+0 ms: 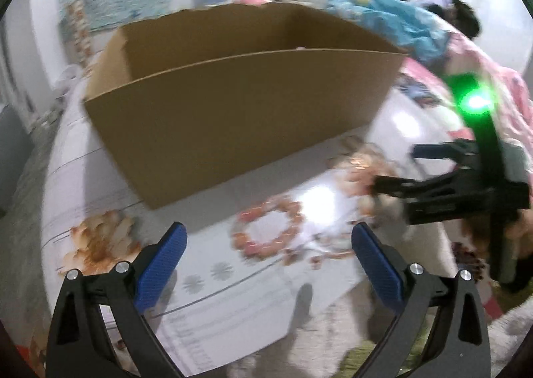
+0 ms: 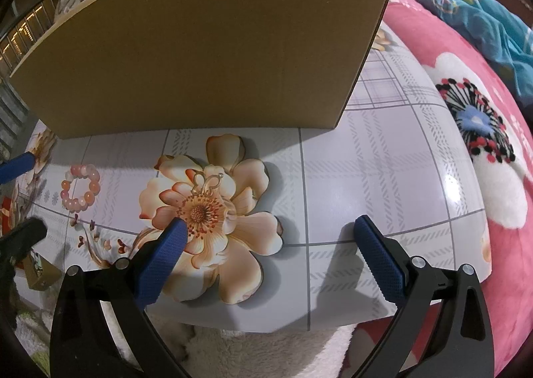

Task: Organize jewelry
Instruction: 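Lower the left tool onto the pale pink bead bracelet and close, then close the right tool on the gold butterfly earring while the left tool holds the bracelet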

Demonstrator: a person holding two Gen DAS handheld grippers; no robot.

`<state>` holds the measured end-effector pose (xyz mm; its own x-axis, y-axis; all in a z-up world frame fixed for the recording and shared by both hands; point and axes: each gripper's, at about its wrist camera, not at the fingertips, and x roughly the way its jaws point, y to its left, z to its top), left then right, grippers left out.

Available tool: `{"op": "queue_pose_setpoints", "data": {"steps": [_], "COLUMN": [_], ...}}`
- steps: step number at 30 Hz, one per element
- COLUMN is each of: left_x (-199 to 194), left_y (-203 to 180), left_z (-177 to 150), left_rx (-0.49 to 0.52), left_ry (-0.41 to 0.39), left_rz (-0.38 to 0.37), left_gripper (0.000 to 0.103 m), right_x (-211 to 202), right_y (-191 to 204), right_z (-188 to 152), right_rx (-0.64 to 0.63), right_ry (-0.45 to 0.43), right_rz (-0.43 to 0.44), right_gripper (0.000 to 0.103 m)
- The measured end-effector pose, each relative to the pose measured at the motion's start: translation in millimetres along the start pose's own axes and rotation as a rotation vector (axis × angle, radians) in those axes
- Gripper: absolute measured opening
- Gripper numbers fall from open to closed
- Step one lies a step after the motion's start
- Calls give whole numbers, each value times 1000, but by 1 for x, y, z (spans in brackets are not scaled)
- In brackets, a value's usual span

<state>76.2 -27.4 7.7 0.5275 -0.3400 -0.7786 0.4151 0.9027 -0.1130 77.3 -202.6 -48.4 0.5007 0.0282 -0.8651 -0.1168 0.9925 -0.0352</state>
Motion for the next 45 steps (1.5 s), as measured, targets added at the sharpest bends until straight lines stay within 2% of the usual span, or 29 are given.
{"op": "queue_pose_setpoints", "data": {"steps": [3, 5, 11, 14, 19, 24, 30, 37, 40, 42, 44, 45], "left_x": [3, 5, 16, 23, 31, 38, 40, 39, 38, 39, 38, 38], "left_y": [-11, -19, -24, -18, -15, -15, -16, -10, -7, -7, -4, -3], "left_z": [2, 2, 5, 2, 1, 3, 4, 5, 5, 5, 5, 5], "left_rx": [21, 29, 39, 40, 38, 45, 67, 50, 42, 37, 28, 24], "left_ry": [4, 9, 37, 61, 94, 111, 106, 96, 91, 88, 83, 81], "left_rz": [-56, -80, -95, -93, -85, -34, 32, 36, 31, 30, 28, 27], "left_gripper": [87, 73, 52, 44, 38, 32, 21, 14, 13, 13, 12, 12], "right_x": [-1, -1, -1, -1, -1, -1, -2, -5, -6, -8, -11, -12], "right_y": [0, 1, 0, 1, 1, 1, 1, -1, -5, -7, -7, -5], "right_z": [-1, -1, -1, -1, -1, -1, -7, -9, -4, 1, 4, 6], "right_rx": [1, 2, 3, 2, 2, -1, -5, 7, 50, 84, 97, 95], "right_ry": [-3, -5, -7, -10, -12, -17, -36, -60, -43, -51, -75, -86], "right_rz": [0, -1, 0, 1, 1, 3, 7, 23, 69, 132, 167, 179], "right_gripper": [95, 95, 95, 95, 95, 95, 95, 95, 95, 95, 91, 85]}}
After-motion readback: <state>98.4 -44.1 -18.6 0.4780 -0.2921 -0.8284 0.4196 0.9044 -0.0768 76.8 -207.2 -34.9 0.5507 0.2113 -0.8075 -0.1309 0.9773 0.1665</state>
